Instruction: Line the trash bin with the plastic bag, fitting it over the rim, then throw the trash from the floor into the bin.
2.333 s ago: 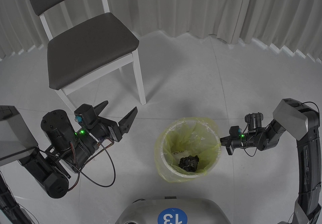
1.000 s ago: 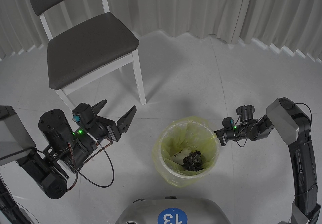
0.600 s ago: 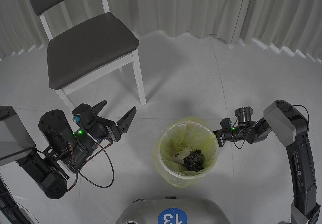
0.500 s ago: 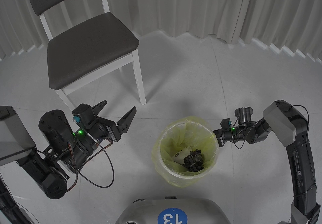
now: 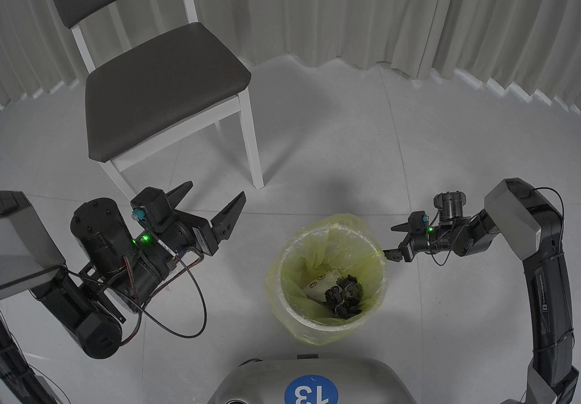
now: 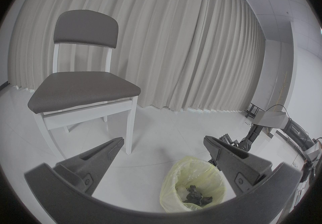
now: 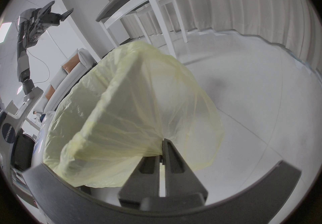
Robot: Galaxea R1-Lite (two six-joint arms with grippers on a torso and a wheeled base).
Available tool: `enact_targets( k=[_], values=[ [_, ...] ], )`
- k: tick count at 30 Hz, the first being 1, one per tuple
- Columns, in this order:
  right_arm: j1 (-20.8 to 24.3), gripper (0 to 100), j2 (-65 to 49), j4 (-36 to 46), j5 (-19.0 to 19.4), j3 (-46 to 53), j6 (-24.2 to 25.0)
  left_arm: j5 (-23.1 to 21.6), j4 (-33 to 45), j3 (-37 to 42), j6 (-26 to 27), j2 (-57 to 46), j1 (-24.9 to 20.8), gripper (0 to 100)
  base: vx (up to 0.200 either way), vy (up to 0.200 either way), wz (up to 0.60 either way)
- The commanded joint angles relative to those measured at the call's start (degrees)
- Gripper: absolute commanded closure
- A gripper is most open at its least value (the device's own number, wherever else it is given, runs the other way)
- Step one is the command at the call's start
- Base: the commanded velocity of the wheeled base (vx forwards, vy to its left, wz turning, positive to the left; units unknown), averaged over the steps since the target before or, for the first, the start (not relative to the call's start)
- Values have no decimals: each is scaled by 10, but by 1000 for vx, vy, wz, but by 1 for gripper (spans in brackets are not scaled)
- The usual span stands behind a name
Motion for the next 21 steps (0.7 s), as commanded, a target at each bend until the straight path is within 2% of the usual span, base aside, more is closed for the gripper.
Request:
enact_targets(
  k=[1,5,7,13,14,17,18,19,21],
  values=[
    [-20,0,-20,-1,1,4,-2,9,-9,-8,1,12,1,0,0,0,0],
    [-40,0,-58,-2,5,32,1,14,-3,-22,1,21,4,0,0,0,0],
    [-49,0,-95,-19,20,70,6,14,-1,-43,1,45,3,0,0,0,0],
    [-64,0,-210,-142,20,211,108,11,20,-113,-3,111,-6,0,0,0,0],
    [-65,0,-241,-188,16,252,145,9,43,-128,-11,119,-6,0,0,0,0],
    [-67,0,-297,-264,3,324,195,2,131,-144,-28,114,-6,0,0,0,0],
    [-67,0,-297,-264,3,324,195,2,131,-144,-28,114,-6,0,0,0,0],
    [-67,0,-334,-298,-4,369,208,-12,202,-156,-37,107,-3,0,0,0,0],
    [-67,0,-372,-311,-9,407,210,-39,250,-161,-43,109,1,0,0,0,0]
  ],
)
